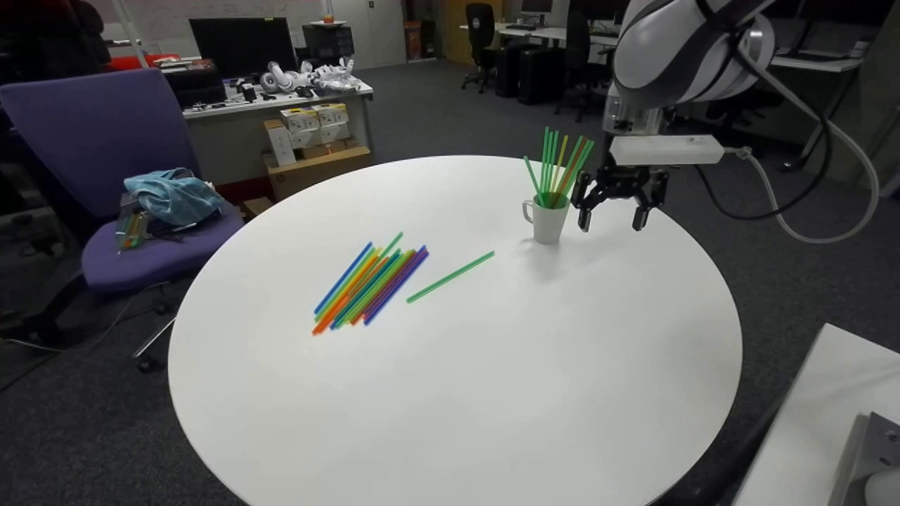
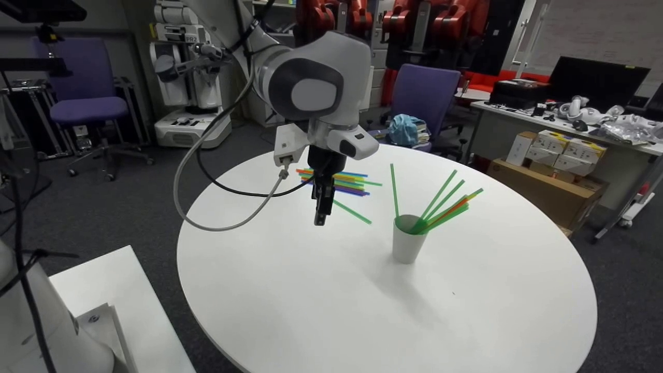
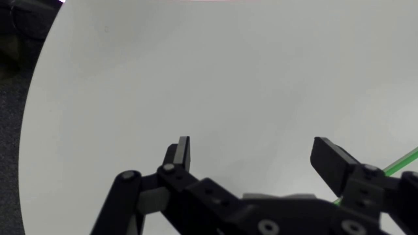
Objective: Pick up the green straw on the right and put it inside the white cup
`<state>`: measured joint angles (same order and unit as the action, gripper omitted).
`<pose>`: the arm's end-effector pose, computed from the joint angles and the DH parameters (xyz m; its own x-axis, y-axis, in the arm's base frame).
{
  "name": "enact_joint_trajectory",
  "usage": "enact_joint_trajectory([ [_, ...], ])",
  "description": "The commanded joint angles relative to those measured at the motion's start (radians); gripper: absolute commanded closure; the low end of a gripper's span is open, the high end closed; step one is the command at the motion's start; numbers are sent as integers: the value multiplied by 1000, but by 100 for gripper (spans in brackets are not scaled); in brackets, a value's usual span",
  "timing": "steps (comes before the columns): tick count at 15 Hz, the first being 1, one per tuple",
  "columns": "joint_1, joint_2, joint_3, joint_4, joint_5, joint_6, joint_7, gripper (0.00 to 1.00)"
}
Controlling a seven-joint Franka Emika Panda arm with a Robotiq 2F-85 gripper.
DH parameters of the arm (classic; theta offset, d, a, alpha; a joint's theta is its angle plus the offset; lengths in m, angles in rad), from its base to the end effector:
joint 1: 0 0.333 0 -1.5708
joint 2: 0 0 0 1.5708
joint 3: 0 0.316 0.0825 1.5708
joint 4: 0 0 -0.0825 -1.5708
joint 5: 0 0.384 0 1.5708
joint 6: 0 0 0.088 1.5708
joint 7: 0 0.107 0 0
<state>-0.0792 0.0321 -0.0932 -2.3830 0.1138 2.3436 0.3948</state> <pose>0.4826 -0.0824 0.3011 0.7937 -0.6006 -0.0962 -0.6059 -0.7946 -0.0384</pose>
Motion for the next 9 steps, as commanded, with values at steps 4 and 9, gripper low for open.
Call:
enact_joint_trajectory([
  [4, -1, -6, 1, 0, 0, -2, 0, 0],
  [9, 8, 91, 4, 37, 65, 128, 126, 0],
])
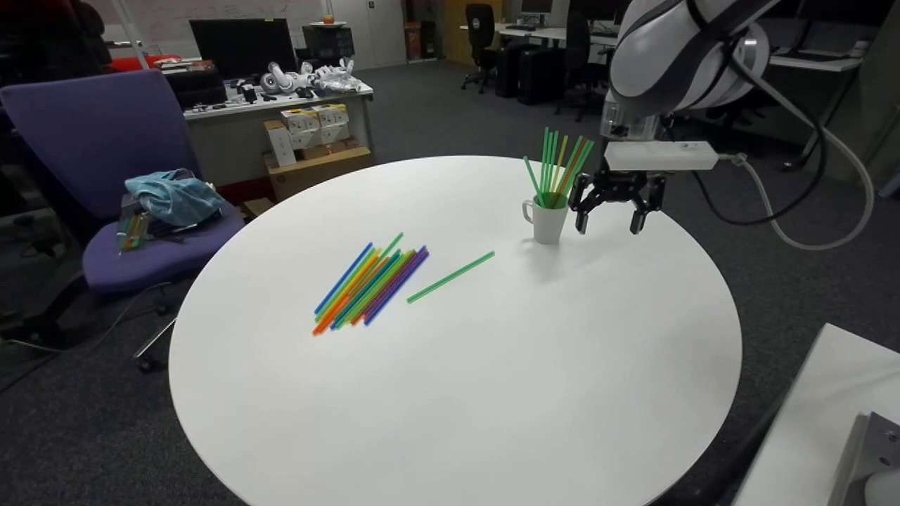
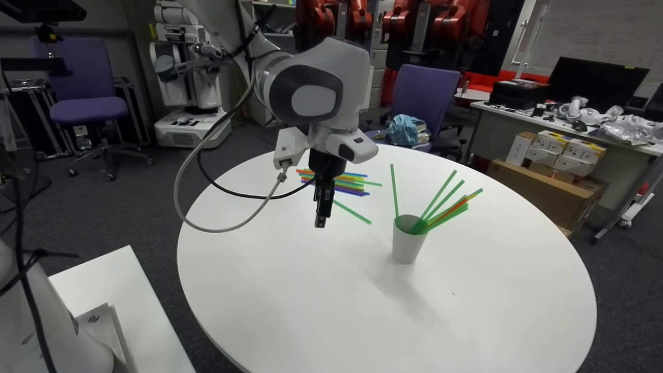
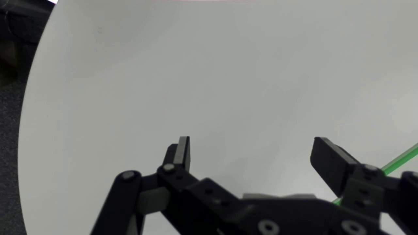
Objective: Pick up the green straw on the right and put it inside the white cup
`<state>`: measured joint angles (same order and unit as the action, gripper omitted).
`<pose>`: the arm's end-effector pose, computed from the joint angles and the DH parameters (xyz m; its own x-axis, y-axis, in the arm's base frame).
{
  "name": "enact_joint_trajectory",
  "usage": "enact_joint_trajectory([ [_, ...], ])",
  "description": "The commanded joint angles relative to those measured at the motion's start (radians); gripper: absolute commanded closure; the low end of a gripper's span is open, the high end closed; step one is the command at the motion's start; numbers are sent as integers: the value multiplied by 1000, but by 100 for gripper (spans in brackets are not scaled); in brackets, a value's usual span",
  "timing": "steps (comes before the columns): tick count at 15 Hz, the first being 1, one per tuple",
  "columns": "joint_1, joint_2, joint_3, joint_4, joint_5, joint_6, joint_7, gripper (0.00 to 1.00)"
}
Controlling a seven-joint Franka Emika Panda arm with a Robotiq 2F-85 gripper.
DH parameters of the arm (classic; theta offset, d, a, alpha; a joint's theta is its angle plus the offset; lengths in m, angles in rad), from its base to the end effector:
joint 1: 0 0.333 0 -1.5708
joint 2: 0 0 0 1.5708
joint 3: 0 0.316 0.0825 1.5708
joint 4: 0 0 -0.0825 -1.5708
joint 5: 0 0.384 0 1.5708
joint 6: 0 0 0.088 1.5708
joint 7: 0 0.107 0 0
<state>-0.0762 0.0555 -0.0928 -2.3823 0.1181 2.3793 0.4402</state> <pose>0.4861 -0.0819 0.2928 0.7650 -0.6383 -0.0856 -0.6427 -0.7651 -0.0384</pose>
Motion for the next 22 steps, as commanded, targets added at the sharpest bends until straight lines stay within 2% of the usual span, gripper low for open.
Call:
enact_joint_trajectory([
  [1, 9, 104, 5, 57, 88, 118, 123, 0],
  [6, 34, 284, 16, 167, 258, 288, 264, 0],
  [9, 73, 405, 12, 281, 291, 382, 382, 0],
  [17, 180, 614, -44, 611, 164, 253, 615, 0],
  [22, 178, 694, -47, 765, 111, 118, 672, 0],
])
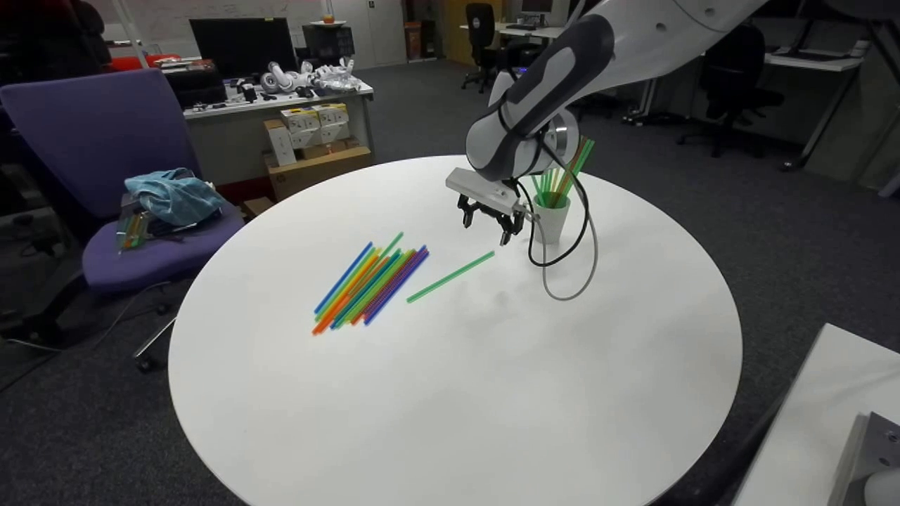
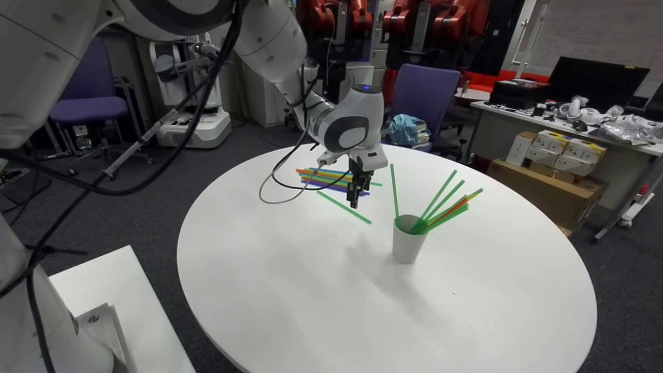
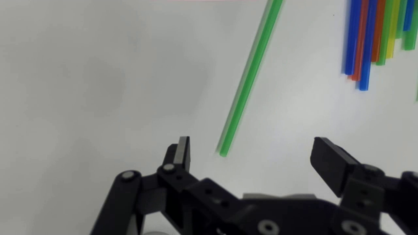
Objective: Pick up the green straw on the right and put it inside the white cup
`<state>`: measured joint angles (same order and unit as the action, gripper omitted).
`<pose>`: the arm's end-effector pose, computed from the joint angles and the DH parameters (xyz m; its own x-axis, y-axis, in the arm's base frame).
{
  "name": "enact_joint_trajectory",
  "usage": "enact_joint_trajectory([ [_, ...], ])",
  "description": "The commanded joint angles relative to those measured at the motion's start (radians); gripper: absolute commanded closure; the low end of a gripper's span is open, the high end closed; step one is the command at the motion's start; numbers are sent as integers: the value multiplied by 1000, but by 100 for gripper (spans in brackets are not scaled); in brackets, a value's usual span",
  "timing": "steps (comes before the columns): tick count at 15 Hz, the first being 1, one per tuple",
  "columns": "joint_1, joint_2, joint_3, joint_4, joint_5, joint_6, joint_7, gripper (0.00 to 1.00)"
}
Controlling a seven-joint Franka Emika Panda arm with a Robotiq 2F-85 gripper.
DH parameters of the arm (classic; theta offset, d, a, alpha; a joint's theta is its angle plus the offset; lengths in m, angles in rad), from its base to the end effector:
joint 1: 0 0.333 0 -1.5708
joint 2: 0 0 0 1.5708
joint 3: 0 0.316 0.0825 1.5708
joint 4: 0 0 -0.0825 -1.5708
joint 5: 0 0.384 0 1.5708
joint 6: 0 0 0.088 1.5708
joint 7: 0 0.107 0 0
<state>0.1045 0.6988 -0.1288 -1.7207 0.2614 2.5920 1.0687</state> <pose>0.6874 -0.0120 0.2012 0.2994 -0.9541 0.0038 -0.9353 -0.2943 -0.1965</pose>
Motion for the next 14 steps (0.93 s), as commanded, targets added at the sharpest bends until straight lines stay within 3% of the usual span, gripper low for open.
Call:
enact_joint_trajectory([
  [1, 9, 73, -27, 126, -44, -108, 83, 0],
  [6, 27, 160, -54, 202, -83, -126, 226, 0],
  [11, 31, 211, -35, 258, -110, -167, 285, 0],
  [13, 28, 218, -24, 276, -108, -196, 282, 26],
  [14, 24, 221, -18, 285, -105, -211, 278, 33],
])
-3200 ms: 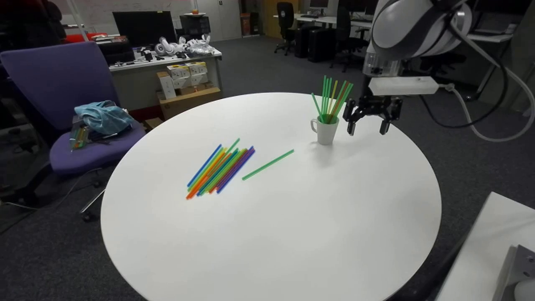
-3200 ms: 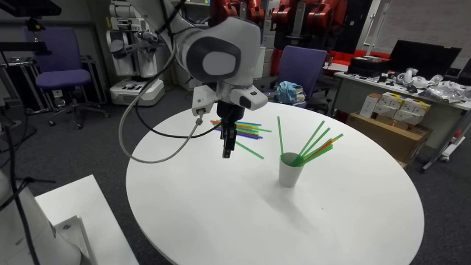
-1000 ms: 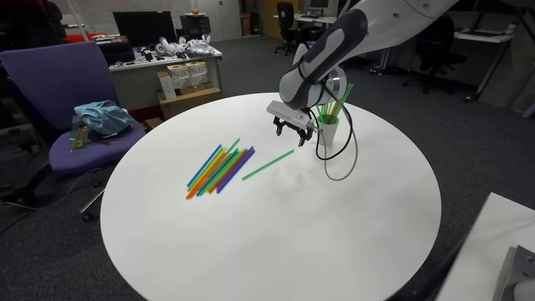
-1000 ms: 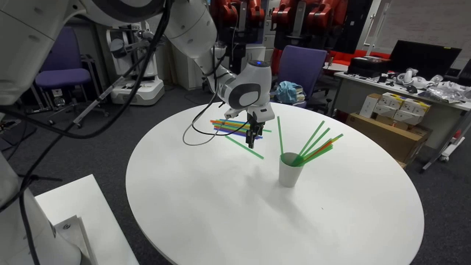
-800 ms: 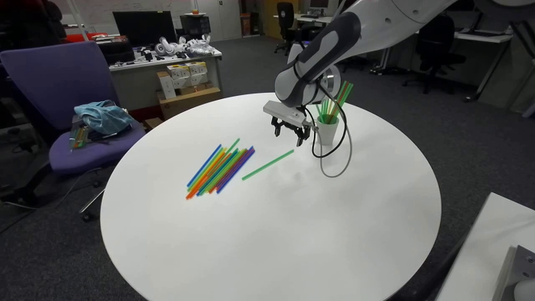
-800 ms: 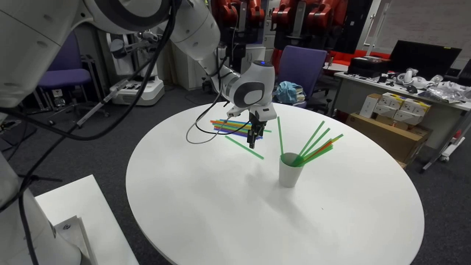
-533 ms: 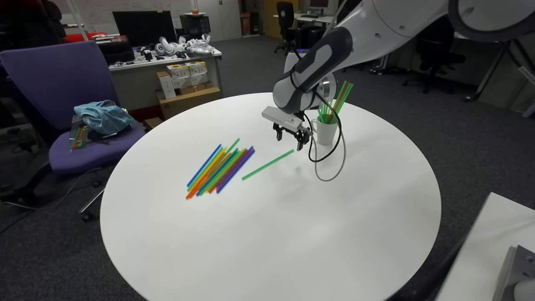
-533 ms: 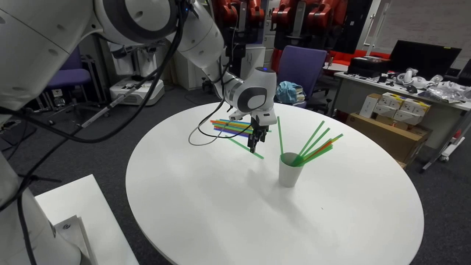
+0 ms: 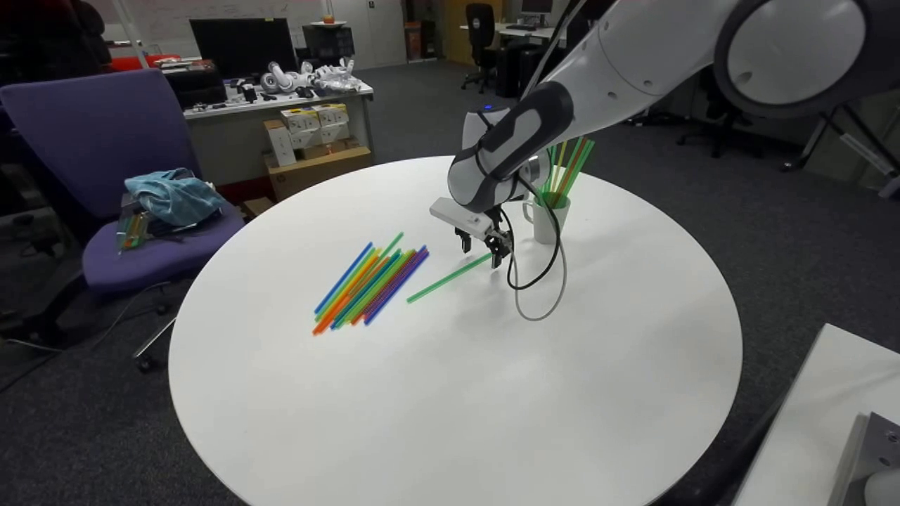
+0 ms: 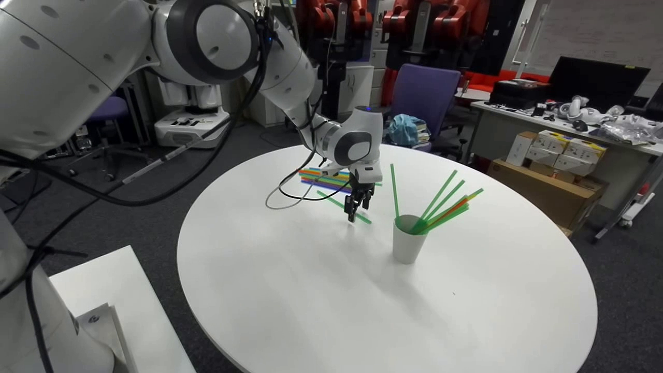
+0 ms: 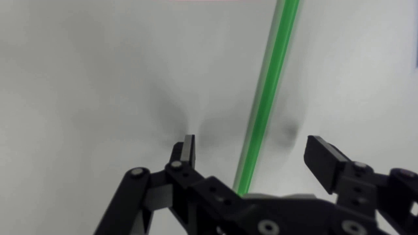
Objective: Pick up the green straw on the right and put it inside the white cup
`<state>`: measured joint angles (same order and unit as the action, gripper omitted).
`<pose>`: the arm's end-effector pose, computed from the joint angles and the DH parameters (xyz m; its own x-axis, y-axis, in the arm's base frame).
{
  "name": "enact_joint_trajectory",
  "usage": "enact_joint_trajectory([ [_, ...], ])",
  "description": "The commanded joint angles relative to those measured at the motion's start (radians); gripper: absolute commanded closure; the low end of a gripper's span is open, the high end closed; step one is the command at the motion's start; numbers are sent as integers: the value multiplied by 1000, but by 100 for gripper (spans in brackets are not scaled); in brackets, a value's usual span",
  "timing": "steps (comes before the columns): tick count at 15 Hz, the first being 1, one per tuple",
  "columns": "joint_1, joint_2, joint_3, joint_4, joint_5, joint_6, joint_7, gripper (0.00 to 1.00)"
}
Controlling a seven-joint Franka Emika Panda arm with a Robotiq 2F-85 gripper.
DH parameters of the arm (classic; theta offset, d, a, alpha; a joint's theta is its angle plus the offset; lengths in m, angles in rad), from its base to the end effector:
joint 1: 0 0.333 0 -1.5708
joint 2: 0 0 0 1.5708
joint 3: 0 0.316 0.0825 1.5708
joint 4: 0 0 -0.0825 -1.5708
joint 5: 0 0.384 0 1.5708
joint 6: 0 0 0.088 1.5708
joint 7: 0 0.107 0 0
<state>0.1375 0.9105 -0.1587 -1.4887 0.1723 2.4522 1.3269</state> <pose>0.7157 0.0039 0.1382 0.1564 -0.9874 0.0233 -0.9854 -0.1576 -0.0637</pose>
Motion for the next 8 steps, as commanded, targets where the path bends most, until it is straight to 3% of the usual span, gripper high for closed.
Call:
enact_joint_trajectory([
  [1, -14, 9, 19, 60, -12, -88, 15, 40],
  [8, -35, 11, 35, 97, -5, -156, 2, 93],
])
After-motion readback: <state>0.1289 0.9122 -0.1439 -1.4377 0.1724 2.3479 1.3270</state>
